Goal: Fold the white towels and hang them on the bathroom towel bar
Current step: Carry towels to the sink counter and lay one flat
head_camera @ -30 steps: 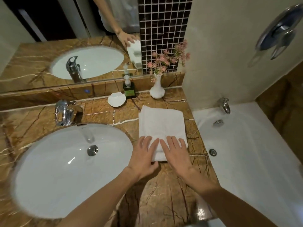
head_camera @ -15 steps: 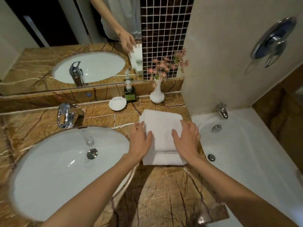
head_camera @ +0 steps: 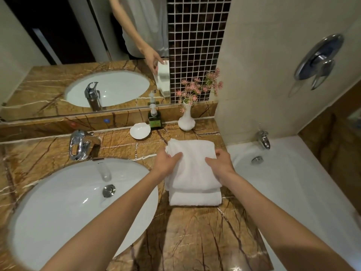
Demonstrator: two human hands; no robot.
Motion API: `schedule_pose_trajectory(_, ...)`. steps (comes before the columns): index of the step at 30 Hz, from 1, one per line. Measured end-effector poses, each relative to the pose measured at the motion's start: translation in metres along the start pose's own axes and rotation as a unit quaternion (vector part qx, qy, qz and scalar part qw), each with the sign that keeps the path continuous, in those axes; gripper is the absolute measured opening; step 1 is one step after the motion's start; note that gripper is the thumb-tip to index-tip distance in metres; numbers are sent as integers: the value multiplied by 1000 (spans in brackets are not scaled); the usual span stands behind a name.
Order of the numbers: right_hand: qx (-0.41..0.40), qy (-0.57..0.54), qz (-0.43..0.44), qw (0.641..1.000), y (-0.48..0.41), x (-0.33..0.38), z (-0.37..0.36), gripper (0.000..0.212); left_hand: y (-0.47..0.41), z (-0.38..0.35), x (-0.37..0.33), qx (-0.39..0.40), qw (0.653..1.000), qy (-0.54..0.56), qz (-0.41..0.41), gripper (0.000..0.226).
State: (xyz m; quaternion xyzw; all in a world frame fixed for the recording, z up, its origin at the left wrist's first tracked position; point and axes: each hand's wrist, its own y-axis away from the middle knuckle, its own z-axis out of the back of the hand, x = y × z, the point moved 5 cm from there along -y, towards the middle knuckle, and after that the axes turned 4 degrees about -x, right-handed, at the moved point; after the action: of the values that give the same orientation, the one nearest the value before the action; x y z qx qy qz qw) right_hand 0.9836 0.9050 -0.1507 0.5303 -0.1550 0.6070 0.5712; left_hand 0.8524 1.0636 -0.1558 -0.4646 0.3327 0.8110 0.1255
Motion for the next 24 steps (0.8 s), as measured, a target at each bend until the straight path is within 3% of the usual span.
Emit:
schedule_pose_trajectory(4, 10, -33, 21, 999, 2, -2, 7, 7, 1, -2, -12, 70, 993, 83, 52, 29)
schedule_pose_trajectory(10, -4, -38, 8, 999, 3, 2, 24, 16, 16, 3, -44, 88, 993, 30, -66, 8)
schedule_pose_trajectory(14, -62, 44, 155, 985, 19, 37, 37, 52, 38, 7, -65, 61, 975, -29, -210, 23)
schedule_pose_trajectory(16, -16, 75, 264, 961, 32, 62, 40, 57, 53, 1, -75, 83, 955, -50, -282, 21)
schedule_pose_trajectory(18, 51, 186, 355, 915, 44, 80, 40, 65, 68, -10, -81, 114, 934, -76, -330, 21)
schedule_pose_trajectory(21, 96, 300, 419, 851, 52, 86, 47, 51, 85, -26, -76, 136, 915, -97, -367, 17)
schedule_pose_trajectory(24, 109, 288, 408, 859, 54, 72, 60, 25, 92, -36, -66, 136, 902, -121, -392, 10)
